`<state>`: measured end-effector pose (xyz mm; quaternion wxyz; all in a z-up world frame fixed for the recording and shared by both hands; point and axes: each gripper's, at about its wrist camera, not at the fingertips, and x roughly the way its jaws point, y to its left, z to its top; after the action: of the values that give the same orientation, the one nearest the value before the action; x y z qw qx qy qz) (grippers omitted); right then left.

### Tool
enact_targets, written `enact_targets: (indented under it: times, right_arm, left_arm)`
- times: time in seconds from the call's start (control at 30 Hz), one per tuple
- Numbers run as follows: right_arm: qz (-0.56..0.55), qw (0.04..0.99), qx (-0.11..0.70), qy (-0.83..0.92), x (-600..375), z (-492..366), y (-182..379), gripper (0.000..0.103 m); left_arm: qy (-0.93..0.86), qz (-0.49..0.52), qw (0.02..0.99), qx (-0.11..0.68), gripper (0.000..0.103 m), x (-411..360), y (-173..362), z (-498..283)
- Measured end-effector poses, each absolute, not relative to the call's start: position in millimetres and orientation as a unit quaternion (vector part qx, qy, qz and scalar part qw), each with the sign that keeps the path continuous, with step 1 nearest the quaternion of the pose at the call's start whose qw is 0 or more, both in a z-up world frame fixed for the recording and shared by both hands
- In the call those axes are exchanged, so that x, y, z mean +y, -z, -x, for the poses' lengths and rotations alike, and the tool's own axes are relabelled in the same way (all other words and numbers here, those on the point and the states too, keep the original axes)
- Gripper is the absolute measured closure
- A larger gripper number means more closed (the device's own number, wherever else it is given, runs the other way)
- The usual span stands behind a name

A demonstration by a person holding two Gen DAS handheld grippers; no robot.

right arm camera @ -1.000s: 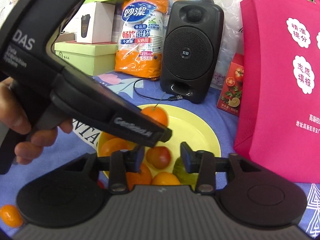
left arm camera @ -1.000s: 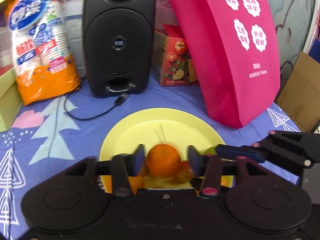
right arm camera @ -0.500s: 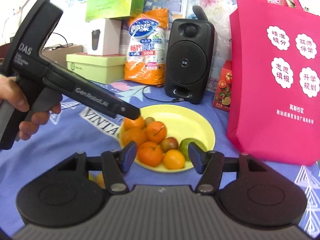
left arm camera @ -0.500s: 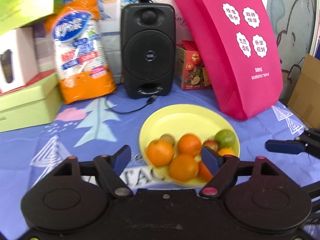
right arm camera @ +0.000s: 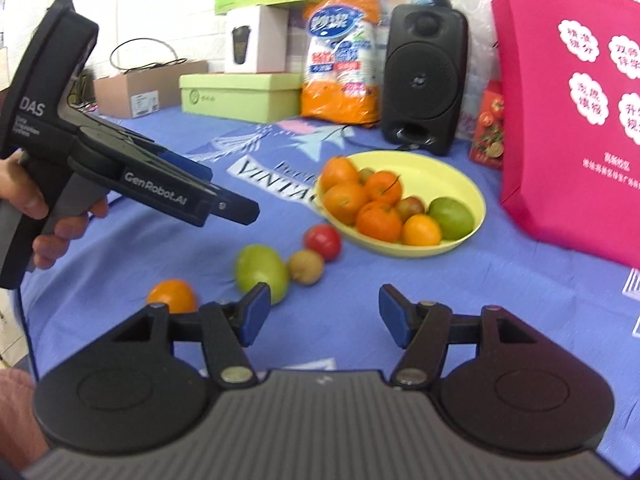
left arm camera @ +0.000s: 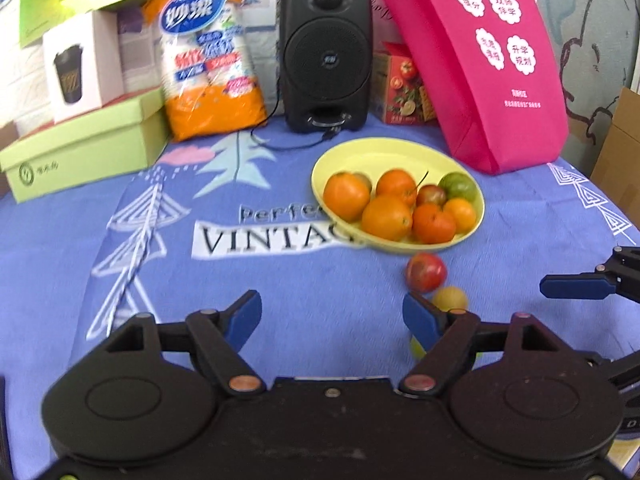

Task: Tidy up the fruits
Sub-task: 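Move the left gripper to a loose orange while the right gripper approaches the green mango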

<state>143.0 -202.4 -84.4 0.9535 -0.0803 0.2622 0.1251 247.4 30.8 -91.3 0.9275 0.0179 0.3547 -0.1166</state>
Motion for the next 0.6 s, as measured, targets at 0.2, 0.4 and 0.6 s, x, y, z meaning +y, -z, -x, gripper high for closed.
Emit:
enact_targets:
  times: [0.2, 0.4, 0.6]
  right_arm:
    - [0.085, 0.947, 0.276, -0.142, -188.7, -136.6, 91.3, 0.041]
    - [0.1, 0.94, 0.294, -0.144, -178.4, -137.0, 102.0, 0.039]
    - [0.087, 0.941, 0.297, -0.135, -183.8, -141.1, 106.8, 0.028]
  left_arm:
    - [0.107, -0.006, 0.925, 0.364, 0.025, 42.1, 97.9, -236.0]
    - [0.111, 0.009, 0.93, 0.351, 0.025, 58.1, 99.8, -212.6]
    - [0.136, 0.001, 0.931, 0.338, 0.025, 69.2, 109.2, -180.5]
